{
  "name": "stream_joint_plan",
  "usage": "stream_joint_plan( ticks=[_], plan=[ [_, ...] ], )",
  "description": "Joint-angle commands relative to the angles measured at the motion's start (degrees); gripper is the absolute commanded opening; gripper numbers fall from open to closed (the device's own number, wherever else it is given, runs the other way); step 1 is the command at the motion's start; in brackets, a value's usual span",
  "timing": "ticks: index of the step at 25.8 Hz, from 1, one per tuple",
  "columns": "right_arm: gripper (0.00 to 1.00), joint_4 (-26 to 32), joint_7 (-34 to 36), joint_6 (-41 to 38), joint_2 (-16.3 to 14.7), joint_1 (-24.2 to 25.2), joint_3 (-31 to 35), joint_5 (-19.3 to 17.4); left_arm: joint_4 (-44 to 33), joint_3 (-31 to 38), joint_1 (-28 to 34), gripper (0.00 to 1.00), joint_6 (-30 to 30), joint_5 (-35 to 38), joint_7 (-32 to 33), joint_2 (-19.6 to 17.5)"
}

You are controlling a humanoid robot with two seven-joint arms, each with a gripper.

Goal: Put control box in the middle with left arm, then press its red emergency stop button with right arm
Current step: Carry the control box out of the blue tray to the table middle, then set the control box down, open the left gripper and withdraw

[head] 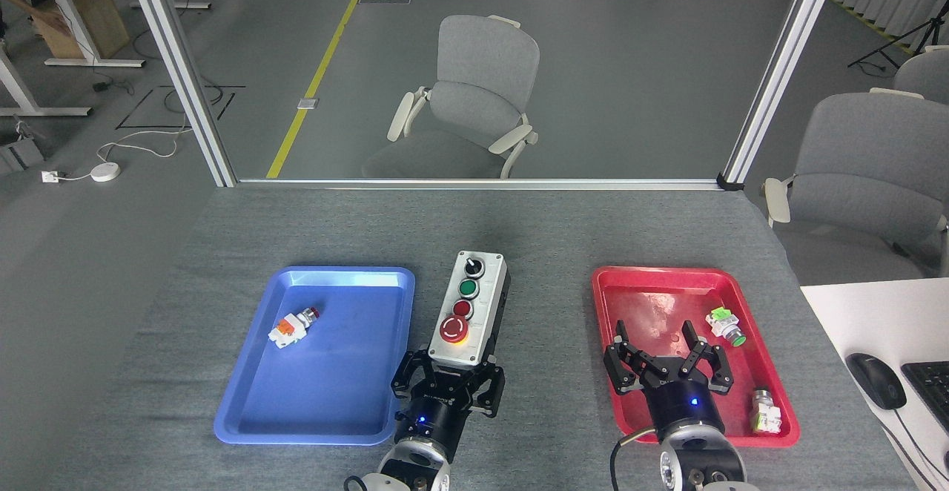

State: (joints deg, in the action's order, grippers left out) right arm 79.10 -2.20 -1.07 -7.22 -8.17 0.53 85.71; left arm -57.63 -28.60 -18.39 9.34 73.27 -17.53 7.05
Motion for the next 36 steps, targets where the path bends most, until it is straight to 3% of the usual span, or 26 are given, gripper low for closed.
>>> stream_joint_plan(
  ticks=[1, 11, 28, 30, 33, 35, 36],
  plan=[
    [0.98, 0.00, 0.00, 0.01, -0.07, 0.00, -0.01, -0.02, 5.95, -6.38, -3.06, 0.00, 2.97, 0.21, 0.04, 0.95],
    [0.98, 0.27, 0.00, 0.01, -0.07, 0.00, 0.17, -0.02, 15.97, -14.29, -7.54, 0.00, 4.11, 0.03, 0.92, 1.04],
    [0.98, 0.27, 0.00, -0.07, 0.01, 0.00, 0.17, -0.02, 15.70, -17.81, -9.65, 0.00, 2.88, 0.12, 7.78, 1.13],
    [0.98, 0.27, 0.00, -0.07, 0.10, 0.00, 0.17, -0.02, 15.70, -17.81, -9.74, 0.23, 2.88, 0.03, 8.21, 1.13],
    [0.98, 0.27, 0.00, -0.07, 0.10, 0.00, 0.17, -0.02, 15.62, -17.81, -9.74, 0.46, 2.88, 0.03, 8.57, 1.13],
    [0.98, 0.27, 0.00, -0.07, 0.01, 0.00, 0.17, -0.10, 15.53, -17.90, -9.74, 0.51, 2.79, -0.05, 8.57, 1.13],
    [0.98, 0.18, 0.00, -0.07, 0.01, 0.00, 0.17, -0.10, 15.53, -17.90, -9.74, 0.58, 2.79, -0.05, 8.57, 1.13]
  ],
)
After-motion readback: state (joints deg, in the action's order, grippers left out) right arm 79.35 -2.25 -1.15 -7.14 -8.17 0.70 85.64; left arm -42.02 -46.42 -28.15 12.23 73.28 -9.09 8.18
